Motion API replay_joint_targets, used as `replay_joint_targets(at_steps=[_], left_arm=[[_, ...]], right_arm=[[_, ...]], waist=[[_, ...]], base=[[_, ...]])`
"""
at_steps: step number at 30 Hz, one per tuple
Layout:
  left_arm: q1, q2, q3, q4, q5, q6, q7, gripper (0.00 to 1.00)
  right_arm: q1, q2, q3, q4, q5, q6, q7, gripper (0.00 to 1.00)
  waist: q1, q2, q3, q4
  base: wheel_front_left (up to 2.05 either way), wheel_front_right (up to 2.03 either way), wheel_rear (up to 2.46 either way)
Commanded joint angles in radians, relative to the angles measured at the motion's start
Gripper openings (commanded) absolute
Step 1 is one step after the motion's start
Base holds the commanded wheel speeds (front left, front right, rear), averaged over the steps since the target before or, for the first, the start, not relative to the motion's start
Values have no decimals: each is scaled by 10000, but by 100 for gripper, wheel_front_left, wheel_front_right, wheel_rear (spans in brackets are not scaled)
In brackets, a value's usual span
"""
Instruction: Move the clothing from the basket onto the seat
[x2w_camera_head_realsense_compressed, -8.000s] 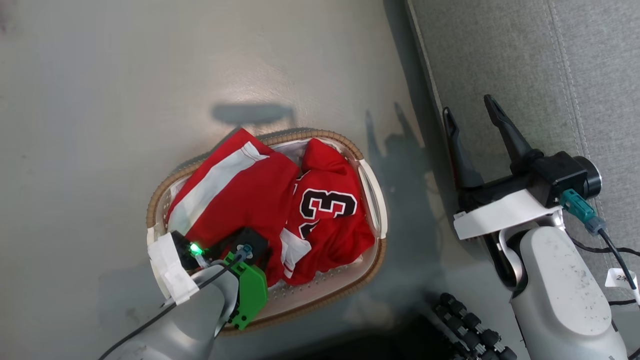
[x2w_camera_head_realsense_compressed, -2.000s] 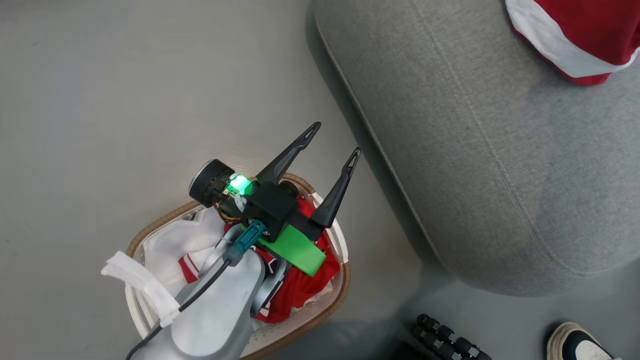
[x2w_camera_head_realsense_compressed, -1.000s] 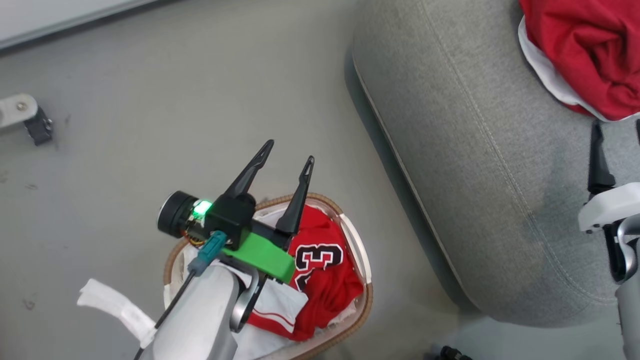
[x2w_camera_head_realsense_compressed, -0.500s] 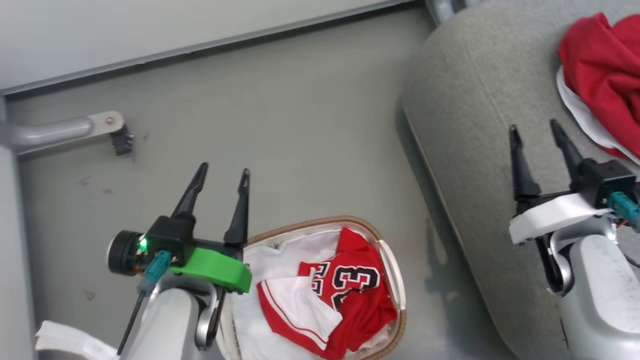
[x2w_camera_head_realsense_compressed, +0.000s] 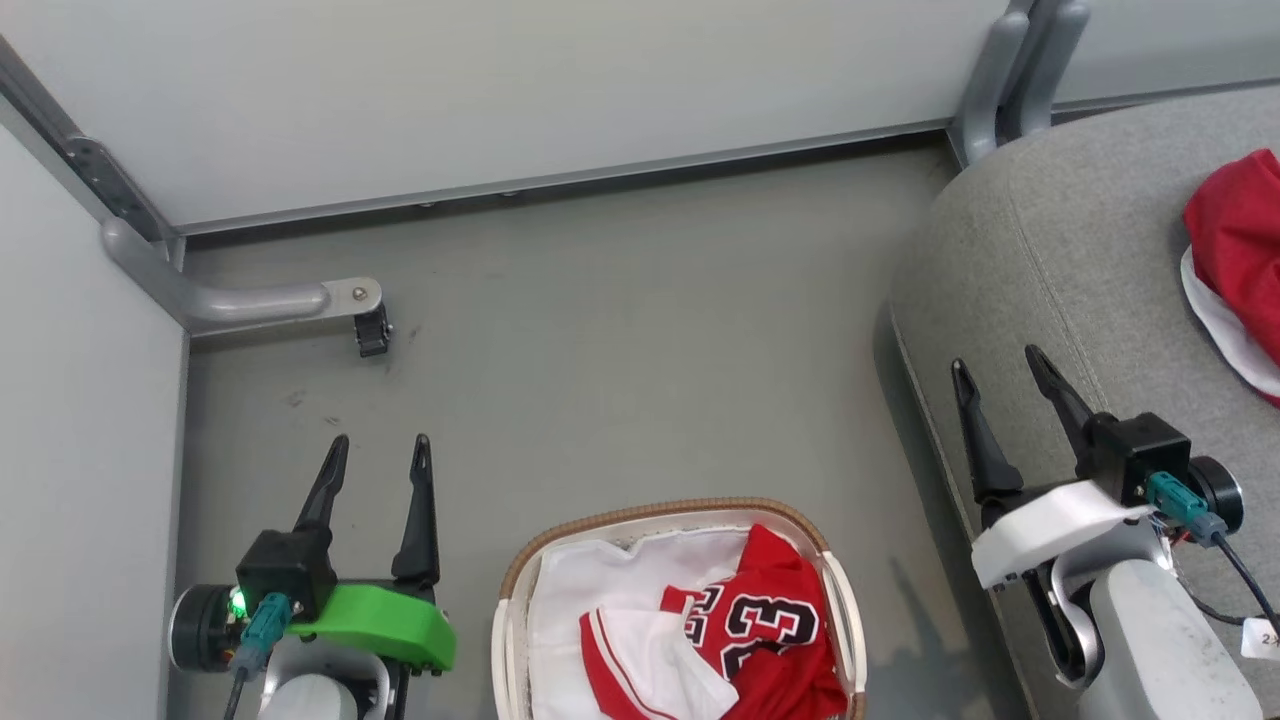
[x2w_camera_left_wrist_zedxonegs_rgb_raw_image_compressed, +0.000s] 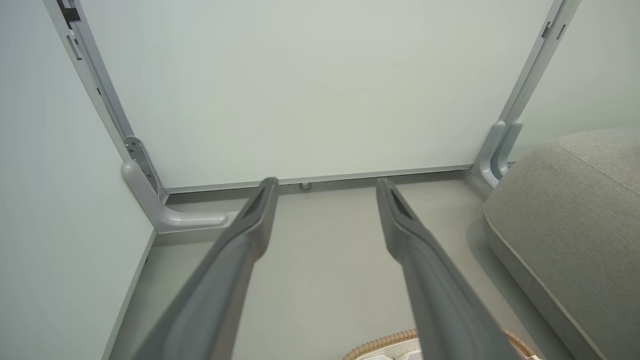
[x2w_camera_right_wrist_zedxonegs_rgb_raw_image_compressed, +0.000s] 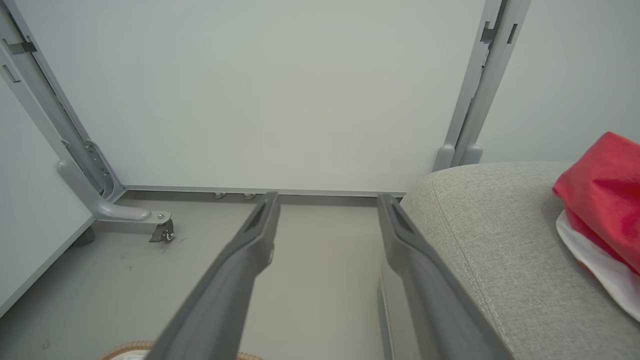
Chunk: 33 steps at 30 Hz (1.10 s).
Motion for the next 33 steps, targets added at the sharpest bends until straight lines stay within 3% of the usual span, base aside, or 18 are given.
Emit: replay_joint_targets(at_steps=[1,18,26,33], left_arm=[[266,12,112,19,60,-23,5,100],[1604,10,368,30,-91,53,7,100],[1073,12,-125,204,-234,-106,5,100],[131,15,-1061,638,-585,-343,7,100]], right_arm=[[292,-32,-18,35,70,-10,-2,100],[1409,180,240,203,182,-10,-2,100],[957,140,279,-4,237,-10,-2,100],[339,82,279,-425,144,-10,-2,100]], waist=[[0,0,-528,334],[0,0,-1455,143],[0,0,-861,-132],[0,0,335,-572]], base=[[0,0,0],[0,0,0],[0,0,0],[0,0,0]])
